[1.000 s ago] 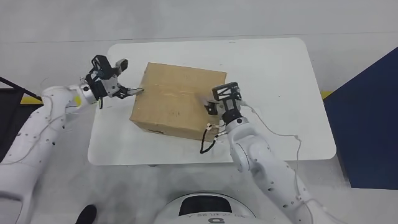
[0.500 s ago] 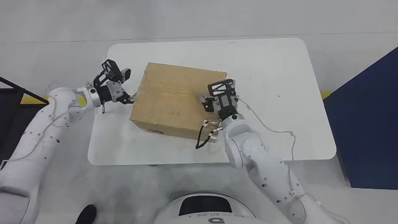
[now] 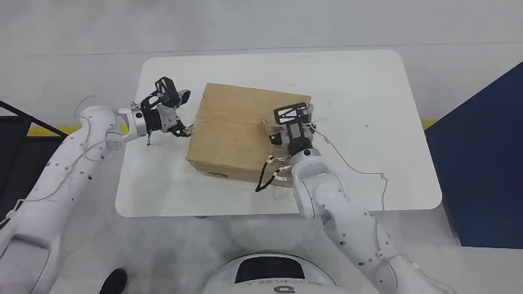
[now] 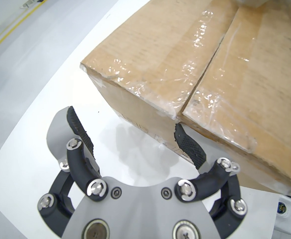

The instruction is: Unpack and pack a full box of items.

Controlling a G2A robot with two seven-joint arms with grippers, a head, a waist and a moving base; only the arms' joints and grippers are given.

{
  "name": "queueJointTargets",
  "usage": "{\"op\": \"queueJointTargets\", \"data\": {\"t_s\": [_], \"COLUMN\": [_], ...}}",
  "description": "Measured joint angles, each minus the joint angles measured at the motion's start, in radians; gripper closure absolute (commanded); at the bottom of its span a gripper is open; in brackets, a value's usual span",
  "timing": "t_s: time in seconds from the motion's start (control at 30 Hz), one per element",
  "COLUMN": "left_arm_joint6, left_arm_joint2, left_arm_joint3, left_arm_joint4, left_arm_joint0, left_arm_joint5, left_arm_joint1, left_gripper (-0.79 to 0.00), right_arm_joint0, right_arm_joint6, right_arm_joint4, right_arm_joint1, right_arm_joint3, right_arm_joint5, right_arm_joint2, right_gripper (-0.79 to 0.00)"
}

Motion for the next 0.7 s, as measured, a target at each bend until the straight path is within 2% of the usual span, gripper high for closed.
{"op": "queueJointTargets", "data": {"t_s": [0.33, 0.47, 0.7], "left_arm_joint6": [-0.022, -0.019, -0.01], "left_arm_joint2": [0.01, 0.004, -0.005], "left_arm_joint3": [-0.036, -0.04, -0.044], "left_arm_joint4": [0.013, 0.015, 0.025], "left_arm_joint0": [-0.007, -0.007, -0.002], "left_arm_joint5": [-0.014, -0.021, -0.031], "left_arm_joint1": [-0.013, -0.014, -0.017], "left_gripper": [-0.785, -0.785, -0.785], "right_arm_joint0": [0.044, 0.048, 0.043], "right_arm_joint6": [0.112, 0.106, 0.059], "right_arm_joint4": [-0.062, -0.067, 0.057], "right_arm_joint1": [-0.027, -0.04, -0.066], "right_arm_joint3": [0.024, -0.005, -0.087], "right_arm_joint5": [0.06, 0.086, 0.124], "right_arm_joint2": [-0.032, -0.051, -0.054], "right_gripper": [-0.785, -0.785, -0.785]}}
